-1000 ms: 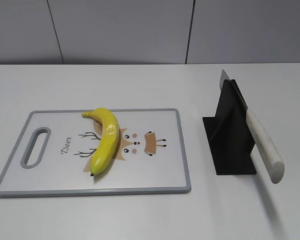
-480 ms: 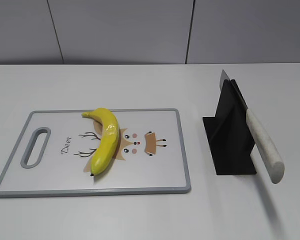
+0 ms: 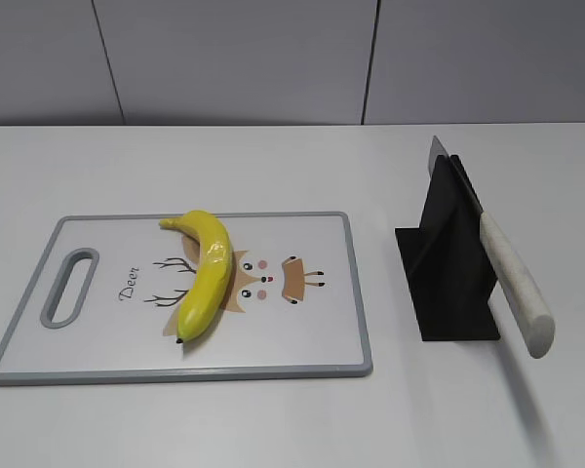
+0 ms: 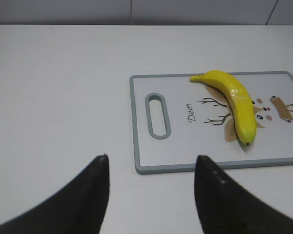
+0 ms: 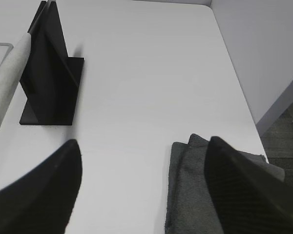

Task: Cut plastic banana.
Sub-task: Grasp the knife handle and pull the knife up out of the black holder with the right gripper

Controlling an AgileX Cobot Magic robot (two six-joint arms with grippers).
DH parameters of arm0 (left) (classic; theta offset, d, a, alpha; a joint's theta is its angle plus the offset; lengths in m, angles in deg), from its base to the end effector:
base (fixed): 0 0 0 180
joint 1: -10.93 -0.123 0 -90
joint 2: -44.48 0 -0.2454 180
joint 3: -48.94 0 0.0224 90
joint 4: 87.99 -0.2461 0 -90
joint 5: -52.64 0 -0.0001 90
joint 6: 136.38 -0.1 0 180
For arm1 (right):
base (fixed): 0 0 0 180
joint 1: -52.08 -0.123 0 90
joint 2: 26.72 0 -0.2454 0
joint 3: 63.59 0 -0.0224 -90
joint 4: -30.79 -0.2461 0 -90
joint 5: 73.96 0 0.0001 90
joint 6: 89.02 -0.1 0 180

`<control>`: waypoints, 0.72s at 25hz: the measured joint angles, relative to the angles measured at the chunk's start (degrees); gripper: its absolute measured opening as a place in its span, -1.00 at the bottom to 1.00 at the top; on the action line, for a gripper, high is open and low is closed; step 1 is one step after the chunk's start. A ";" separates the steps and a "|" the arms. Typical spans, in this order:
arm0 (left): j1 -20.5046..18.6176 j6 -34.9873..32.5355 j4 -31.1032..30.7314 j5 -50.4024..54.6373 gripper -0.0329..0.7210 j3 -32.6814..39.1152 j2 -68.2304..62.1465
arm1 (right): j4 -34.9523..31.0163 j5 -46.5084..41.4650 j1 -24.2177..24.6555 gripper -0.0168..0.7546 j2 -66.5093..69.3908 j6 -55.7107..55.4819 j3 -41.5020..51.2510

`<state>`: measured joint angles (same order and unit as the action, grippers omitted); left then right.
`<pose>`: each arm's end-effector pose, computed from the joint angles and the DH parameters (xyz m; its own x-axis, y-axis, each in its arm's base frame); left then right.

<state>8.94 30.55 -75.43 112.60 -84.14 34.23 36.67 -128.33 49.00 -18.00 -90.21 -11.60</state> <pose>0.0416 -0.0174 0.2750 -0.4276 0.0999 -0.8984 0.1854 0.9824 0.0210 0.0518 -0.0056 0.2580 -0.4215 -0.0617 -0.9047 0.0054 0.9975 -0.0706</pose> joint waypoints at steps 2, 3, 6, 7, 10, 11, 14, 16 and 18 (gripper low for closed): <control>0.00 0.00 0.00 0.00 0.51 0.00 0.00 | 0.00 0.00 0.00 0.58 0.00 0.00 0.00; 0.00 0.00 0.00 0.00 0.51 0.00 0.00 | 0.00 0.00 0.00 0.58 0.00 0.00 0.00; 0.00 0.00 0.00 0.00 0.51 0.00 0.00 | 0.00 0.00 0.00 0.58 0.00 0.00 0.00; 0.00 0.00 0.00 0.00 0.51 0.00 0.00 | 0.00 0.00 0.00 0.58 0.00 0.00 0.00; 0.00 0.00 0.00 0.00 0.51 0.00 0.00 | 0.00 0.00 0.00 0.58 0.00 0.00 0.00; 0.00 0.00 0.00 0.00 0.51 0.00 0.00 | 0.00 0.01 0.00 0.58 0.00 0.00 0.00; 0.00 0.00 0.00 0.00 0.51 0.00 0.00 | 0.00 0.01 0.00 0.58 0.00 0.00 0.00; 0.00 0.00 0.00 0.00 0.51 0.00 0.00 | 0.00 0.01 0.00 0.58 0.00 0.00 0.00; 0.00 0.00 0.00 0.00 0.51 0.00 0.00 | 0.00 0.01 0.00 0.58 0.00 0.00 0.00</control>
<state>8.94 30.55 -75.43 112.60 -84.14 34.23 36.67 -128.32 49.00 -18.00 -90.21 -11.60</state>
